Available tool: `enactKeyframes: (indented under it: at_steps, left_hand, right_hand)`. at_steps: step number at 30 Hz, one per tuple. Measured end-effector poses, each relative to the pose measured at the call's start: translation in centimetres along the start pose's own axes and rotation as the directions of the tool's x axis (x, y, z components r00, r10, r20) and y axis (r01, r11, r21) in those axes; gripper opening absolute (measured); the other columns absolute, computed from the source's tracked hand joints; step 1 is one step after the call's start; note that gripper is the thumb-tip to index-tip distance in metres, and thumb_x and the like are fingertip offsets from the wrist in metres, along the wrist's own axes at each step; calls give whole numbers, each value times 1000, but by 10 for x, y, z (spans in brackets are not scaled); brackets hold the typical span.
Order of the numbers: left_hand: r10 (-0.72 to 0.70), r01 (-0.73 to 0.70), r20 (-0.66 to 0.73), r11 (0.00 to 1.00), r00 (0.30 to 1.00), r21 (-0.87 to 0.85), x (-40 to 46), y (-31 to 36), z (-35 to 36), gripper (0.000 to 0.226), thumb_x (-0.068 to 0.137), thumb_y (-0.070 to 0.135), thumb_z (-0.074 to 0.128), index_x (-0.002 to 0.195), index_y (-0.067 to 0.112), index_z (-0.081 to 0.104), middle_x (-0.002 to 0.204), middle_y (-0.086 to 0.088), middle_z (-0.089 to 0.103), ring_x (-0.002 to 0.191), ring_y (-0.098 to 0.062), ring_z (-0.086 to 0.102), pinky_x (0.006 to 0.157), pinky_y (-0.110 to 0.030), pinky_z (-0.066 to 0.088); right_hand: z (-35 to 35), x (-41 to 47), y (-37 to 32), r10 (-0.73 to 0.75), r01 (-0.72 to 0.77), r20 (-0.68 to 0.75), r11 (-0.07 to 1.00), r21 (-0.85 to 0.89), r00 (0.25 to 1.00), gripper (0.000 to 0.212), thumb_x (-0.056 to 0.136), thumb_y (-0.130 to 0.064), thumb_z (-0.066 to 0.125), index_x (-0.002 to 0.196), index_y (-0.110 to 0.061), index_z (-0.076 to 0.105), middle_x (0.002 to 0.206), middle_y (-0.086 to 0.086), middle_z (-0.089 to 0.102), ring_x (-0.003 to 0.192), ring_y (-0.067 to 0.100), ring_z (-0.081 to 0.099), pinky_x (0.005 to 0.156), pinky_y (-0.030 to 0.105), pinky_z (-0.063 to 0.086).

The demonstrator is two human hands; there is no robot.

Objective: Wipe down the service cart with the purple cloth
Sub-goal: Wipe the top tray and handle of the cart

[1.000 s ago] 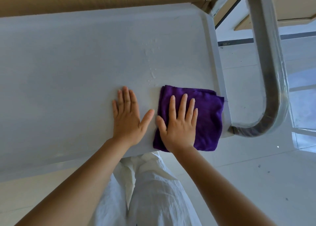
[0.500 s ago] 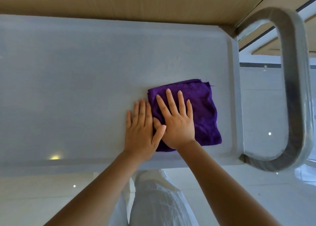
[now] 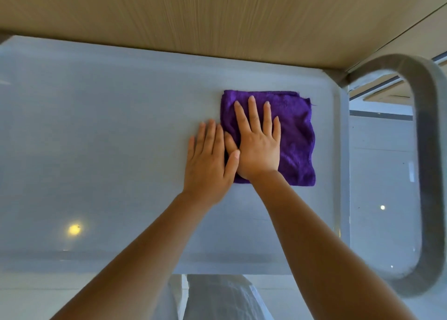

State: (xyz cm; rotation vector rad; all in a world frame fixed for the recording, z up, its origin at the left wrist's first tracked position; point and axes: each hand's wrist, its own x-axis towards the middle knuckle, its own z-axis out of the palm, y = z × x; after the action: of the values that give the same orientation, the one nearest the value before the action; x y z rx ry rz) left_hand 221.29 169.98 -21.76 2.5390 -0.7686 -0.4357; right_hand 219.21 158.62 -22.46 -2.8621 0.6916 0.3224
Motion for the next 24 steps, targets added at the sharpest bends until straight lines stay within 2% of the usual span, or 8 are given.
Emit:
enactKeyframes:
  at_steps: [5, 10, 12, 15, 18, 20, 21, 24]
  left_hand:
    - [-7, 7, -15, 1000, 1000, -5, 29, 5, 1, 76, 88, 50, 4, 146, 3, 21, 154, -15, 18, 144, -27, 10, 111, -31, -3]
    - [34, -31, -40, 998, 999, 58, 31, 4, 5, 70, 91, 45, 25, 140, -5, 32, 145, -23, 34, 136, -37, 29, 108, -41, 15]
    - [-2, 6, -31, 992, 1000, 128, 20, -4, 6, 75, 87, 48, 28, 140, -6, 32, 145, -25, 33, 136, -40, 30, 107, -48, 17]
    - [-207, 198, 18, 953, 978, 229, -6, -11, -3, 90, 80, 61, 24, 142, -4, 26, 149, -26, 24, 138, -41, 22, 105, -62, 19]
    - [-370, 320, 167, 910, 914, 264, -33, -14, -12, 111, 68, 78, 16, 147, 1, 0, 155, -21, -6, 143, -36, -6, 109, -61, 3]
    - [-382, 327, 288, 919, 878, 222, -41, -13, -17, 132, 58, 88, 39, 145, 6, -18, 152, -15, -25, 140, -29, -23, 111, -56, -4]
    - [-372, 324, 337, 927, 865, 189, -43, -15, -21, 140, 53, 86, 51, 143, 7, -23, 151, -12, -30, 139, -27, -26, 111, -54, -5]
    - [-302, 299, 371, 952, 878, 67, -43, -30, -37, 148, 49, 76, 67, 142, 10, -27, 151, -4, -31, 140, -19, -26, 113, -48, -5]
  right_hand:
    - [-8, 35, 5, 14, -13, -34, 1000, 26, 999, 62, 95, -54, 23, 149, -32, 1, 158, -2, -6, 144, 27, -11, 116, 44, -5]
    - [-14, 62, 7, 44, -34, -96, 995, 99, 994, 64, 92, -51, 34, 149, -30, 12, 158, -1, 1, 144, 27, -5, 114, 47, -1]
    - [-16, 68, 9, 47, -37, -103, 994, 100, 994, 64, 92, -51, 34, 149, -30, 13, 158, 0, 2, 144, 28, -5, 114, 48, 0]
    - [-18, 71, 12, 53, -44, -101, 995, 87, 993, 64, 93, -51, 32, 149, -30, 11, 158, 0, 1, 144, 28, -6, 114, 48, 0]
    - [-18, 69, 10, 60, -51, -105, 995, 89, 993, 63, 93, -51, 31, 149, -30, 10, 158, 1, 1, 144, 28, -6, 114, 50, -1]
    - [-17, 66, 7, 93, -84, -100, 992, 89, 991, 63, 93, -52, 29, 149, -30, 8, 158, 1, -1, 144, 28, -7, 112, 55, -3]
    - [-16, 63, 3, 107, -100, -90, 992, 81, 990, 63, 94, -52, 27, 149, -30, 6, 158, 1, -2, 144, 28, -8, 111, 57, -5]
    - [-10, 52, -17, 105, -102, -65, 993, 54, 992, 64, 94, -55, 22, 149, -28, 2, 158, 2, -5, 143, 29, -10, 110, 58, -5]
